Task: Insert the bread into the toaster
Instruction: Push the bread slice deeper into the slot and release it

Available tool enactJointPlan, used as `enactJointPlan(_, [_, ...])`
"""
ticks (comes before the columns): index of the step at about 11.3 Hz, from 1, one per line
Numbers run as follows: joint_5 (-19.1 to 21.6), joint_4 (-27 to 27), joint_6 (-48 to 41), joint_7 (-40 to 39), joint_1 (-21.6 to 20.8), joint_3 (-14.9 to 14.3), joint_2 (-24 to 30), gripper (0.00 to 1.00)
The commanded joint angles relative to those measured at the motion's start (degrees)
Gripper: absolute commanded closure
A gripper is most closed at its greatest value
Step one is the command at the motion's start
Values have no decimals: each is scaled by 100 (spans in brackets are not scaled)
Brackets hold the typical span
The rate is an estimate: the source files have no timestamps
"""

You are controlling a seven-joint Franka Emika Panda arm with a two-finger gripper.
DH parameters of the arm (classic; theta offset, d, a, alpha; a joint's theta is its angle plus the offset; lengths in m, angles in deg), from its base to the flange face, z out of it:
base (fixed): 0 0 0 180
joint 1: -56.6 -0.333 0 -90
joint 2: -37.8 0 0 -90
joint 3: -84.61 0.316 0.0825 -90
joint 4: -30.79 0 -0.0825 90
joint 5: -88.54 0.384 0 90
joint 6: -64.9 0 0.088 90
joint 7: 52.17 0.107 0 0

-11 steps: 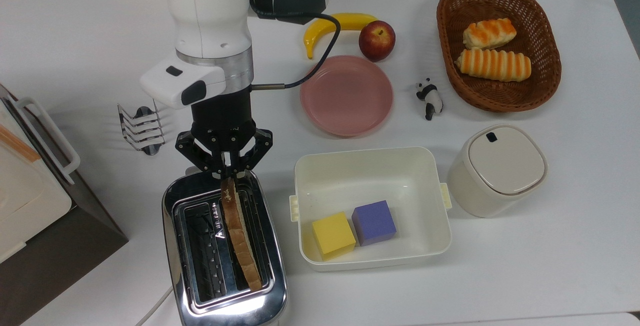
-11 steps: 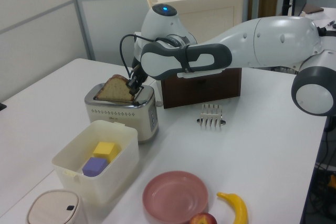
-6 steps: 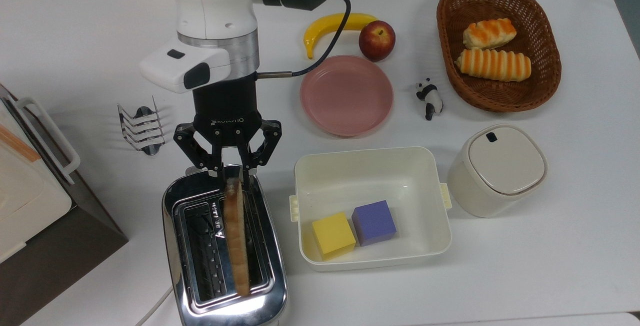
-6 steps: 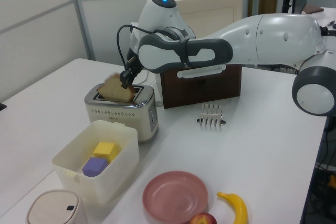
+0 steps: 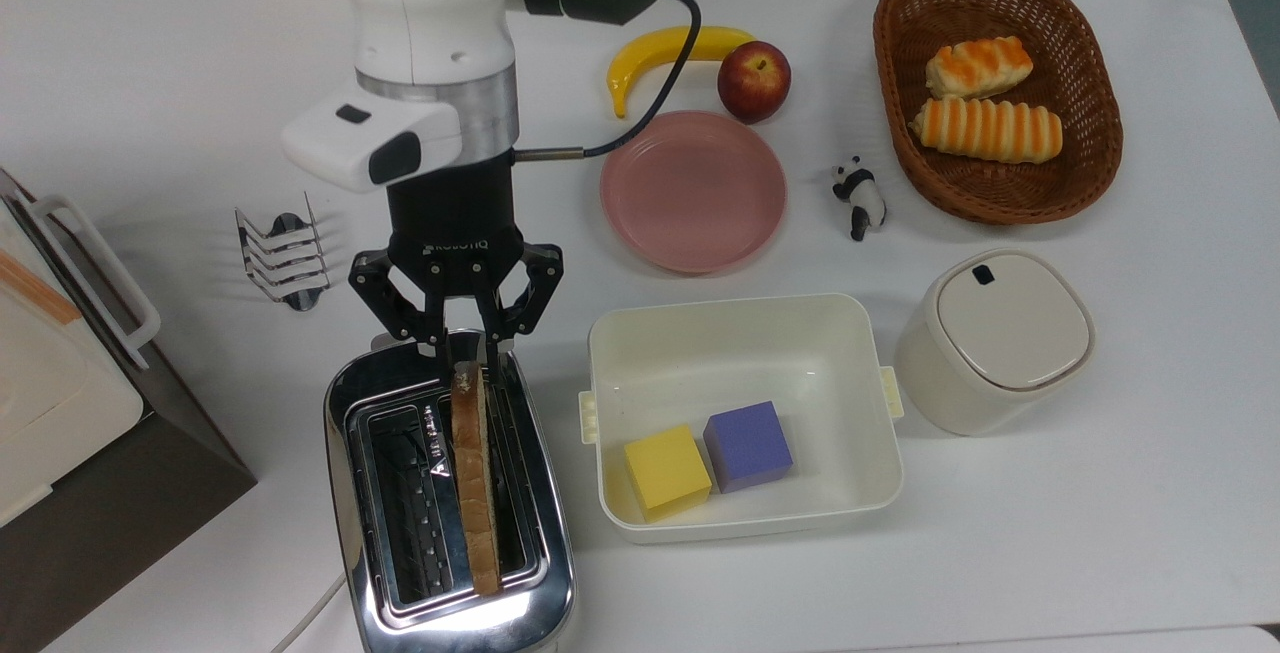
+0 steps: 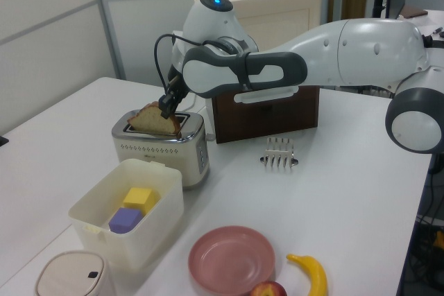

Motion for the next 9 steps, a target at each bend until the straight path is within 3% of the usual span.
enactJointPlan(1, [98,300,103,-42,3,14,71,57])
enactJointPlan(7, [81,476,120,-59,3,14,-52,61])
enactJointPlan(9, [81,476,120,-68,21,14,-43,72])
